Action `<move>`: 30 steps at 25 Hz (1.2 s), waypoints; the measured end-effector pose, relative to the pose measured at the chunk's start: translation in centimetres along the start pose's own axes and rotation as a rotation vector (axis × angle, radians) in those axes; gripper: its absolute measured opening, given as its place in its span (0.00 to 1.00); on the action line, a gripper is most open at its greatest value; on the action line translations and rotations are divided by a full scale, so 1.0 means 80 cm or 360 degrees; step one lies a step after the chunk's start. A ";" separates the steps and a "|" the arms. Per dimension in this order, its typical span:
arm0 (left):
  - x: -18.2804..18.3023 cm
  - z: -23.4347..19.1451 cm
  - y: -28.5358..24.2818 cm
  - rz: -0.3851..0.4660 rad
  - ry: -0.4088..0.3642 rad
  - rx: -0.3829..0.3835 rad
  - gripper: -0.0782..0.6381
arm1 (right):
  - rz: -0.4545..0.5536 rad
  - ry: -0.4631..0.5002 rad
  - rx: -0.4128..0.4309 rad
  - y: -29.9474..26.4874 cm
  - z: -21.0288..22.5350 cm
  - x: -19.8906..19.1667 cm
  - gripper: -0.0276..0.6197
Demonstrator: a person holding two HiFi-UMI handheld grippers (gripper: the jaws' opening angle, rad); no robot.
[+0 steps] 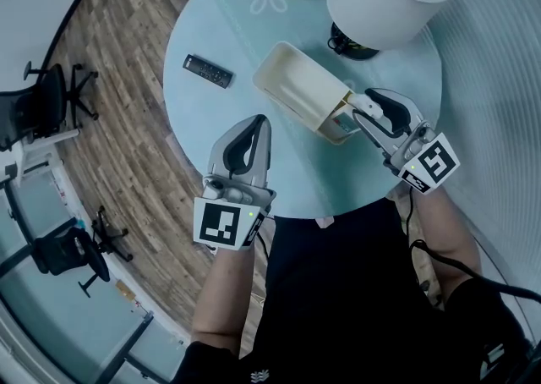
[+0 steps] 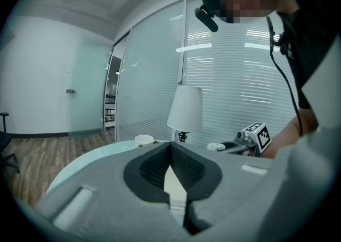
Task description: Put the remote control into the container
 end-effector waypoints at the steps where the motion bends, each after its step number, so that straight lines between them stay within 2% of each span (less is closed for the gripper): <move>1: 0.001 0.001 0.002 0.0002 -0.0002 0.0001 0.11 | 0.0010 0.0006 -0.0008 0.002 0.000 0.002 0.31; 3: 0.002 0.002 0.006 0.0010 0.0002 0.0011 0.11 | 0.0052 0.0033 -0.0042 0.007 -0.002 0.008 0.31; 5: 0.002 0.001 0.011 0.0010 0.0000 0.0021 0.11 | 0.0076 0.0060 -0.0067 0.010 -0.003 0.013 0.23; 7: 0.001 0.001 0.014 0.0018 0.0018 0.0031 0.11 | 0.0055 0.0104 -0.0067 0.009 -0.004 0.014 0.22; 11: -0.011 0.000 0.016 -0.0003 0.0034 0.0025 0.11 | -0.0137 0.0258 -0.0070 0.001 -0.014 0.003 0.22; 13: -0.017 -0.001 0.015 -0.0017 0.0039 0.0020 0.11 | -0.0196 0.0229 -0.0091 -0.003 -0.013 -0.008 0.22; 15: -0.019 0.001 0.012 -0.0019 0.0044 0.0009 0.11 | -0.0157 0.0142 -0.0082 0.000 -0.011 -0.009 0.25; 16: -0.018 0.002 0.011 -0.0018 0.0042 0.0003 0.11 | -0.0130 0.0112 -0.0069 0.001 -0.011 -0.008 0.29; 19: -0.012 0.001 0.013 -0.0006 0.0032 0.0001 0.11 | -0.0084 0.0104 -0.0025 0.003 -0.018 -0.002 0.36; 30: 0.034 -0.011 0.042 0.0112 -0.0021 0.0062 0.11 | -0.0002 0.0220 -0.0038 0.009 -0.042 0.040 0.36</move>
Point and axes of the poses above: the fingertips, and each gripper's own axes: y backward along the fingers, z to its right, x out of its top, the point moved 8 cm from there along y, backward along the fingers, and after that the axes turned 3 degrees about x, right-handed, at the moved point
